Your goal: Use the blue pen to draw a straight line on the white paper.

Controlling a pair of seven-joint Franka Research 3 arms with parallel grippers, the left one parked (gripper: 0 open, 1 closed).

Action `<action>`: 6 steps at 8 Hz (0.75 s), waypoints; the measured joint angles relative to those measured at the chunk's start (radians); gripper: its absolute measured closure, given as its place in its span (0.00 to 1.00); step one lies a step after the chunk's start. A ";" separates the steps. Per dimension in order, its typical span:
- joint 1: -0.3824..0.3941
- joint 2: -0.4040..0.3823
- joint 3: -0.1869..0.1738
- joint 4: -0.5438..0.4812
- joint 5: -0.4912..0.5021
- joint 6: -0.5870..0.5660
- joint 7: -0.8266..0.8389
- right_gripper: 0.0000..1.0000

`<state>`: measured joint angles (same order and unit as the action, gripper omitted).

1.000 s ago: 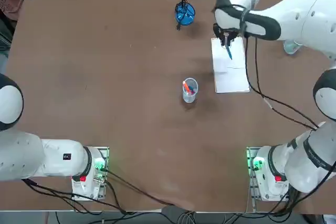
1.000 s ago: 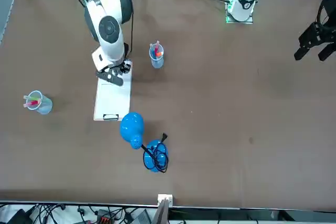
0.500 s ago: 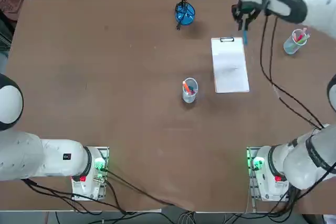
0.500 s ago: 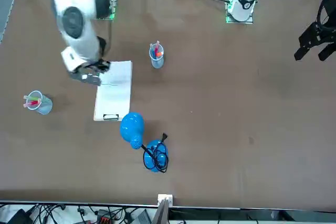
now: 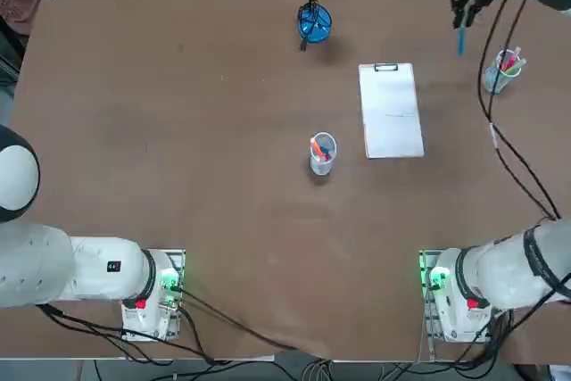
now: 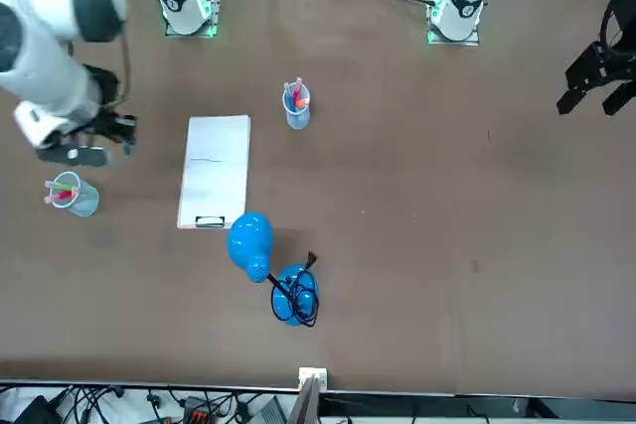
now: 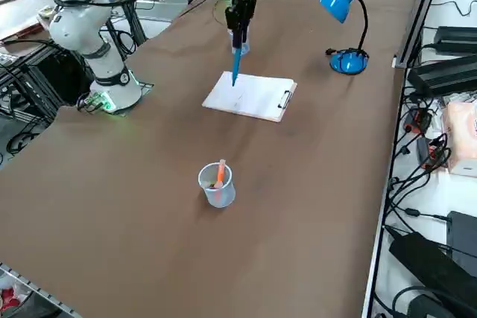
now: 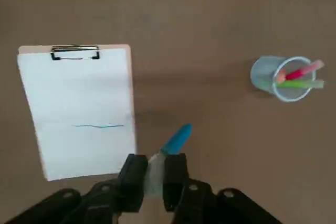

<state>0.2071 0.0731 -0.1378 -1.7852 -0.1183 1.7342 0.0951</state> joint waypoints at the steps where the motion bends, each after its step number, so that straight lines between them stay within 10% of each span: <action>1: -0.051 0.010 0.000 0.019 0.001 0.002 -0.079 0.84; 6: -0.287 0.148 0.000 0.137 0.053 0.053 -0.467 0.84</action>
<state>-0.0799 0.2210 -0.1383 -1.6487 -0.0650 1.7874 -0.3718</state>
